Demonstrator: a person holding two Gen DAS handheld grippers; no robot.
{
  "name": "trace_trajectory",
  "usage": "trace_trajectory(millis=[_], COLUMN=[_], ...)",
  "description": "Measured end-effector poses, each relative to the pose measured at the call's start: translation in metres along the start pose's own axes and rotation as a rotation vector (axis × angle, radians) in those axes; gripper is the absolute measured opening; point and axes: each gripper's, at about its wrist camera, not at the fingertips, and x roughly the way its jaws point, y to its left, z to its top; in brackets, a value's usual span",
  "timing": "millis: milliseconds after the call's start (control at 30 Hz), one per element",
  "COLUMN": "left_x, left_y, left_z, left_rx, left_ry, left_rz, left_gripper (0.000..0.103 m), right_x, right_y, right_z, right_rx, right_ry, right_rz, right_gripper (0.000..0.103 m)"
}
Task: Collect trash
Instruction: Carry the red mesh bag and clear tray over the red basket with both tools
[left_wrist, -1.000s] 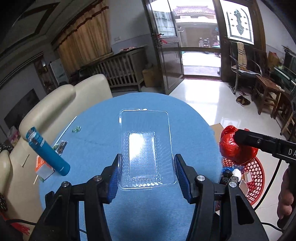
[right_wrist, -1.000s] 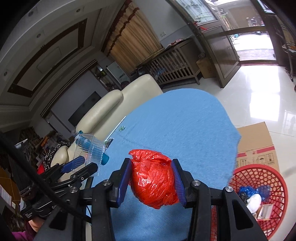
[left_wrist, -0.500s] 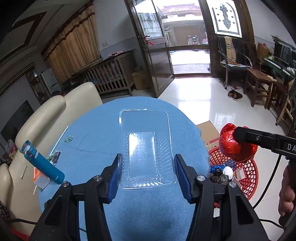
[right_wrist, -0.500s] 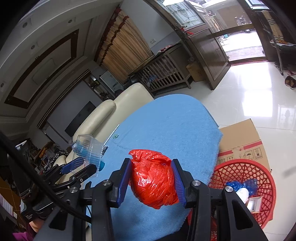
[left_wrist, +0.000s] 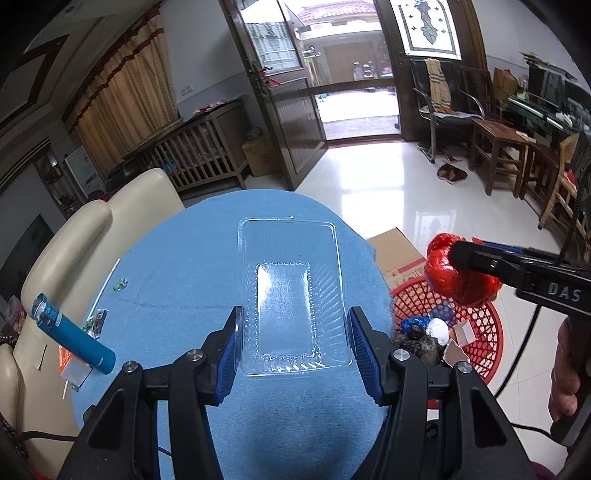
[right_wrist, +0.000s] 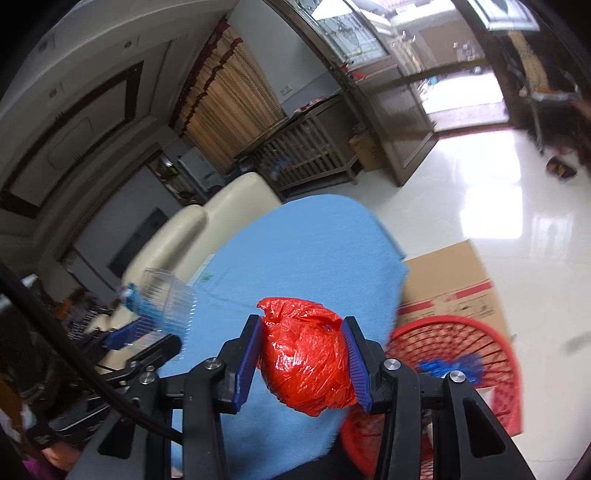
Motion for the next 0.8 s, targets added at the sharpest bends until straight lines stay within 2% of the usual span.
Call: trace_trajectory(millis=[400, 800], left_x=[0.000, 0.004], left_y=[-0.033, -0.055], left_z=[0.008, 0.016], left_rx=[0.069, 0.120], left_ry=[0.012, 0.025], left_rz=[-0.021, -0.035], left_gripper=[0.057, 0.057], right_x=[-0.013, -0.028], right_y=[-0.011, -0.033], right_z=[-0.002, -0.001], right_rx=[-0.047, -0.022], right_ry=[-0.041, -0.071], right_rz=[-0.151, -0.188], right_gripper=[0.047, 0.047])
